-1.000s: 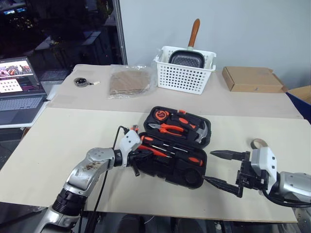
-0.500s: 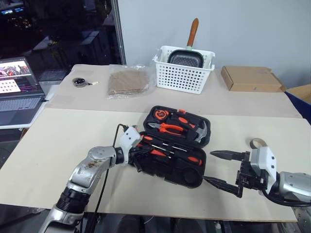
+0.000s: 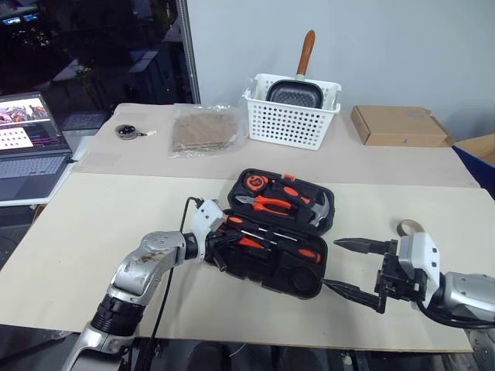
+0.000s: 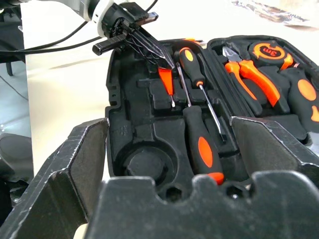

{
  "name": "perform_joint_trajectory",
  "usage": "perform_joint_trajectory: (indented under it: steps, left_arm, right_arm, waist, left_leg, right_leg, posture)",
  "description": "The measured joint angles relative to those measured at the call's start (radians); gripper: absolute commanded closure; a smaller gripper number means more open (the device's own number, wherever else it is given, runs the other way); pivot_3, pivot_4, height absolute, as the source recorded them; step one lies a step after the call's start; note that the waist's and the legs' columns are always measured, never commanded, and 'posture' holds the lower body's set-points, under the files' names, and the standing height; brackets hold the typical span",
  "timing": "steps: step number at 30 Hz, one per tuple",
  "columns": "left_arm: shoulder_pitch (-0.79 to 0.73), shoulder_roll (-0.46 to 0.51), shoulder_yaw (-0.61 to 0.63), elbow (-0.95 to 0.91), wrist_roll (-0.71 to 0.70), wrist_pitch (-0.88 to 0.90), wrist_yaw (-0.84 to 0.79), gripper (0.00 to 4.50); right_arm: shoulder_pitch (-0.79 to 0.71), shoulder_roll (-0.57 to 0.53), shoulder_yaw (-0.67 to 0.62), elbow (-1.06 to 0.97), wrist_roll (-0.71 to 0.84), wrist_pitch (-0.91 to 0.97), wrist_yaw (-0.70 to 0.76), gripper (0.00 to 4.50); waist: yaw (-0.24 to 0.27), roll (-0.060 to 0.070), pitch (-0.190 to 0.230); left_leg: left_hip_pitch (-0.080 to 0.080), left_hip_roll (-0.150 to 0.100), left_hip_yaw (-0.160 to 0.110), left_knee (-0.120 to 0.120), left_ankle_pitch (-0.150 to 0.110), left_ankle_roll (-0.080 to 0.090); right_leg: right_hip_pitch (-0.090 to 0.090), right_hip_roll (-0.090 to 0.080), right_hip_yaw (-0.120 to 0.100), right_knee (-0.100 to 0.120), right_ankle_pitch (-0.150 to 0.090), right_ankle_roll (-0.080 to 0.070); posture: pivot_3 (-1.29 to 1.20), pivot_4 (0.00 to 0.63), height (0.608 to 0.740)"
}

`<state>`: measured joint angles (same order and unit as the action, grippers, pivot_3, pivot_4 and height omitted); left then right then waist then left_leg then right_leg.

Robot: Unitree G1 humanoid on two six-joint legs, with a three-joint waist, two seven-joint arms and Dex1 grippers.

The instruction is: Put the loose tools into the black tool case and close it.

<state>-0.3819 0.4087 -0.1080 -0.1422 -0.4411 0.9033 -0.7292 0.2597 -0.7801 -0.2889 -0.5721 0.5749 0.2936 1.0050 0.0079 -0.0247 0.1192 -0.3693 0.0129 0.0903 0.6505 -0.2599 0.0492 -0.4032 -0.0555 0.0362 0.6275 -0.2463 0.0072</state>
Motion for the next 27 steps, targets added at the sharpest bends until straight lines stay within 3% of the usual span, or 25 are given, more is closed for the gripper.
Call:
perform_joint_trajectory:
  steps: [4, 8, 13, 19, 22, 27]
  left_arm:
    - [0.02, 0.019, -0.003, -0.033, 0.002, -0.011, 0.005, 4.47]
    - [0.028, -0.02, 0.148, -0.107, -0.069, -0.031, 0.068, 4.47]
    - [-0.013, 0.075, 0.268, -0.194, -0.068, 0.054, 0.187, 3.07]
    - [-0.051, 0.128, 0.207, -0.196, -0.012, 0.288, 0.339, 0.91]
    - [-0.093, 0.11, 0.181, -0.196, -0.003, 0.358, 0.377, 0.05]
    - [-0.128, 0.089, 0.12, -0.148, 0.019, 0.417, 0.416, 0.05]
  right_arm:
    - [-0.007, 0.0, 0.002, 0.001, 0.0, 0.0, 0.0, 0.0]
    - [-0.013, 0.0, 0.004, 0.001, 0.0, 0.0, 0.0, 0.0]
    - [-0.036, 0.005, 0.011, 0.008, 0.002, 0.0, 0.0, 0.0]
    - [-0.066, 0.008, 0.046, 0.035, 0.001, -0.001, 0.018, 0.0]
    - [-0.082, 0.008, 0.046, 0.046, 0.001, -0.004, 0.024, 0.0]
    - [-0.086, 0.01, 0.049, 0.057, -0.002, -0.006, 0.033, 0.0]
  waist:
    - [-0.008, 0.0, 0.0]
    - [-0.006, -0.003, 0.002]
    - [-0.008, -0.003, 0.002]
    - [0.004, -0.004, 0.002]
    - [0.004, -0.004, 0.003]
    - [0.0, -0.004, 0.003]
  left_leg:
    - [0.0, 0.0, 0.0, 0.0, 0.0, 0.0]
    - [-0.001, 0.001, -0.002, 0.0, 0.0, 0.0]
    - [-0.001, 0.0, -0.001, 0.0, 0.0, 0.0]
    - [-0.001, -0.001, -0.002, 0.0, 0.0, -0.001]
    - [-0.002, -0.001, -0.002, 0.0, 0.0, -0.001]
    - [-0.001, 0.0, -0.002, -0.001, 0.0, -0.001]
  right_leg:
    - [0.0, 0.0, 0.002, 0.0, 0.0, 0.0]
    - [-0.001, -0.003, 0.0, 0.0, 0.001, -0.001]
    - [-0.001, -0.003, 0.001, 0.0, 0.0, -0.001]
    - [-0.001, -0.002, -0.002, 0.0, 0.0, 0.0]
    - [-0.001, -0.003, -0.001, 0.0, 0.0, -0.001]
    - [-0.001, -0.004, 0.0, 0.0, 0.001, -0.001]
  posture:
    - [0.0, 0.15, 0.74]
    - [0.0, 0.15, 0.74]
    - [0.0, 0.15, 0.74]
    - [0.0, 0.15, 0.74]
    - [0.0, 0.15, 0.74]
    - [0.0, 0.15, 0.74]
